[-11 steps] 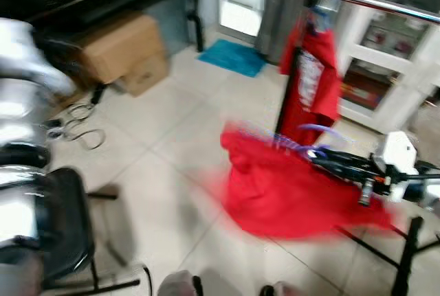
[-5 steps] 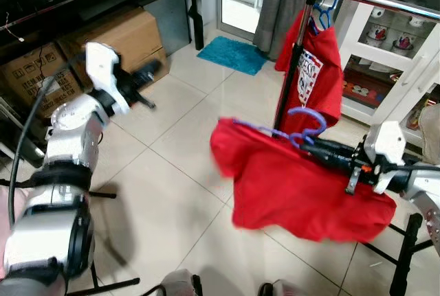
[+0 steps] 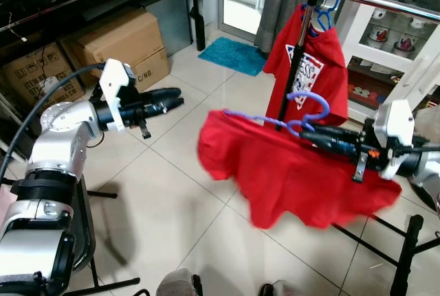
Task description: Hang hanger
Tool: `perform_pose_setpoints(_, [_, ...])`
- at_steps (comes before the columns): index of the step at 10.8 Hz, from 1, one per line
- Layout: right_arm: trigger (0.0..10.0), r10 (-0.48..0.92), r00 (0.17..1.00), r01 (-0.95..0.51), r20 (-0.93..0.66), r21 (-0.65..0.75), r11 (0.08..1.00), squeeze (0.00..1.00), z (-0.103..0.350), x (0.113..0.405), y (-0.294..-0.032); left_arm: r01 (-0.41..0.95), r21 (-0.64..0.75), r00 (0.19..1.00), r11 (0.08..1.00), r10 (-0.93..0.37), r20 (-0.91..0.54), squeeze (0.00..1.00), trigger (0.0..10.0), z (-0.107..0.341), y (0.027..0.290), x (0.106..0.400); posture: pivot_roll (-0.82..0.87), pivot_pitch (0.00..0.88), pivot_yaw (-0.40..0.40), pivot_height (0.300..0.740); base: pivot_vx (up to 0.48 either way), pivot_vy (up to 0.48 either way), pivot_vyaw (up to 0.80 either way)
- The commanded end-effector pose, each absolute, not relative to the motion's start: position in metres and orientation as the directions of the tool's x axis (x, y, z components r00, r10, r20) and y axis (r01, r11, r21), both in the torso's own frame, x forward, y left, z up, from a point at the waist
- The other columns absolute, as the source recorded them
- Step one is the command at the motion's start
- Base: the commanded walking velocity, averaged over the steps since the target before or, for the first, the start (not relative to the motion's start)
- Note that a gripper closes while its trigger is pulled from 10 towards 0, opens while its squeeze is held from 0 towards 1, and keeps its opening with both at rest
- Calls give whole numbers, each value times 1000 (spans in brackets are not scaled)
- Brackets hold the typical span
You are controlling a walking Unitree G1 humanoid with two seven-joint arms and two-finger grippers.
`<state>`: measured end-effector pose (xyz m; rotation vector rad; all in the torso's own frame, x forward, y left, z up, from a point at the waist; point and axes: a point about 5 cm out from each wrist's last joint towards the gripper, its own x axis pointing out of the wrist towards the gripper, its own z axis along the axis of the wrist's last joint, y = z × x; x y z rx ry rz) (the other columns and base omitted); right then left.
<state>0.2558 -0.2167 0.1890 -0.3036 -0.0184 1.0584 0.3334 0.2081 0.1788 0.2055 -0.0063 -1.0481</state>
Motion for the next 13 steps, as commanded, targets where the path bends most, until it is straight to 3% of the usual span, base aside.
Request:
perform_pose_setpoints(1, [0, 836, 537, -823, -112, -285, 491, 0, 197, 259, -218, 875, 231, 459, 426, -882, -110, 1000, 10000, 181, 195, 330, -38, 0, 51, 740, 0, 0, 0])
perform_pose_setpoints(2, [0, 807, 581, -796, -105, -283, 536, 0, 197, 263, -212, 888, 288, 408, 358, -903, -138, 1000, 10000, 175, 175, 325, -37, 0, 49, 740, 0, 0, 0])
perform_pose_setpoints(4, [0, 760, 643, -751, -98, -276, 600, 0, 198, 269, -196, 860, 392, 408, 328, -902, -139, 1000, 10000, 167, 144, 326, -37, 0, 49, 740, 0, 0, 0])
perform_pose_setpoints(5, [0, 725, 684, -713, -87, -290, 638, 0, 195, 273, -182, 858, 422, 395, 292, -901, -179, 565, 10000, 158, 125, 327, -34, 0, 39, 740, 0, 0, 0])
perform_pose_setpoints(6, [0, 646, 760, -621, -69, -369, 692, 0, 190, 276, -165, 810, 514, 439, 280, -872, -216, 0, 10000, 149, 103, 331, -41, 0, 42, 740, 0, 0, 0])
perform_pose_setpoints(9, [0, 604, 791, -522, 98, -407, 750, 0, 195, 272, -151, 724, 600, 524, 340, -837, -158, 0, 10000, 153, 95, 340, -49, 0, 49, 740, 0, 0, 0])
perform_pose_setpoints(13, [0, 666, 742, -576, 78, -434, 693, 0, 179, 266, -139, 633, 734, 483, 247, -867, -125, 0, 10000, 158, 88, 338, -47, 0, 43, 740, 0, 0, 0])
